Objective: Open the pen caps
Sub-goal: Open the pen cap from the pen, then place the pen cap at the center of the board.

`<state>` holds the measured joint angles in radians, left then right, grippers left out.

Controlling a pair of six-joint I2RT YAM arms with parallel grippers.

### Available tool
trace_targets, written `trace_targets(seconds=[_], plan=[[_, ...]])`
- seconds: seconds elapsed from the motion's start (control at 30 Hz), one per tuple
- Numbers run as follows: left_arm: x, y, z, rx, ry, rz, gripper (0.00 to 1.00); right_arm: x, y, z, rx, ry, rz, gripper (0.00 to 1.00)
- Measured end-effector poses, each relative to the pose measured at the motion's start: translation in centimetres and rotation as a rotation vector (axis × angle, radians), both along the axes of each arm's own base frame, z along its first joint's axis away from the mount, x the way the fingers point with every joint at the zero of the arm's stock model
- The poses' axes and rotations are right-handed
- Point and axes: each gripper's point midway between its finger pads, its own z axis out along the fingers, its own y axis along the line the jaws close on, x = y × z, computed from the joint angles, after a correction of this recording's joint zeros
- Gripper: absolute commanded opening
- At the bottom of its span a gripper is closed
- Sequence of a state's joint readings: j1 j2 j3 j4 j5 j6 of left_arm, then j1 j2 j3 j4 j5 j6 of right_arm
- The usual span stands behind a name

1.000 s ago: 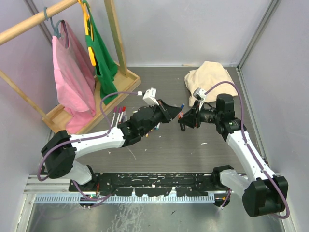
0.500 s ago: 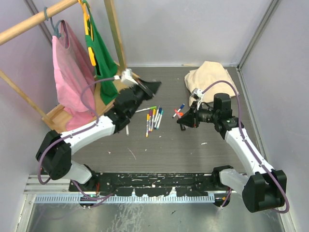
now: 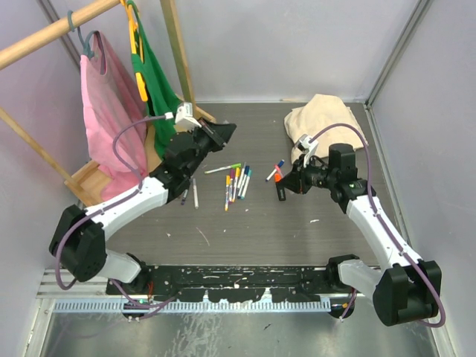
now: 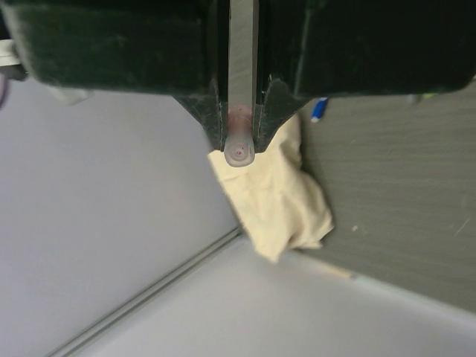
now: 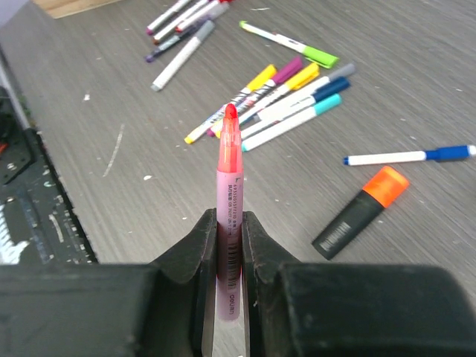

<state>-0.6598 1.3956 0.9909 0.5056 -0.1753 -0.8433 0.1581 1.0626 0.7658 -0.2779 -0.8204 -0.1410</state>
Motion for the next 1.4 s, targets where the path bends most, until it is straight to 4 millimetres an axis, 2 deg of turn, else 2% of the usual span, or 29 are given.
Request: trace_targets(seconds=[0.07,0.17,0.33,0.47,0.63,0.8,1.03,1.23,1.4], plan=[[0.6,0.1,-2.6,0.047,0.052,-0.008,0.0,0.6,-0.5,-0.2,-0.029,-0.007,-0.034,0.02],[2.1,0.5,-7.8,0.139,0.159,-0.009,0.0,1.9,-1.5,-0.8,-0.079,-0.013,-0.099,0.02],[4.2,1.5,-16.4,0.293,0.365,0.014,0.0,4.0,-3.8,-3.0,-0.169,0.034,-0.237,0.02],[6.2,1.8,-20.6,0.403,0.507,0.054,0.0,5.3,-5.6,-5.2,-0.224,0.101,-0.348,0.03],[9.2,2.1,-23.1,0.539,0.625,0.139,0.0,5.9,-6.8,-7.4,-0.27,0.173,-0.423,0.04],[10.1,3.6,-26.0,0.66,0.721,0.198,0.0,6.0,-7.2,-9.3,-0.298,0.234,-0.444,0.05],[11.2,5.5,-29.3,0.773,0.824,0.242,0.02,6.5,-7.6,-9.5,-0.314,0.24,-0.465,0.07],[12.4,6.1,-29.6,0.794,0.843,0.256,0.05,7.4,-8.6,-10.6,-0.36,0.265,-0.522,0.08],[12.7,6.3,-29.8,0.797,0.855,0.26,0.07,7.3,-8.7,-11.9,-0.38,0.307,-0.526,0.08]])
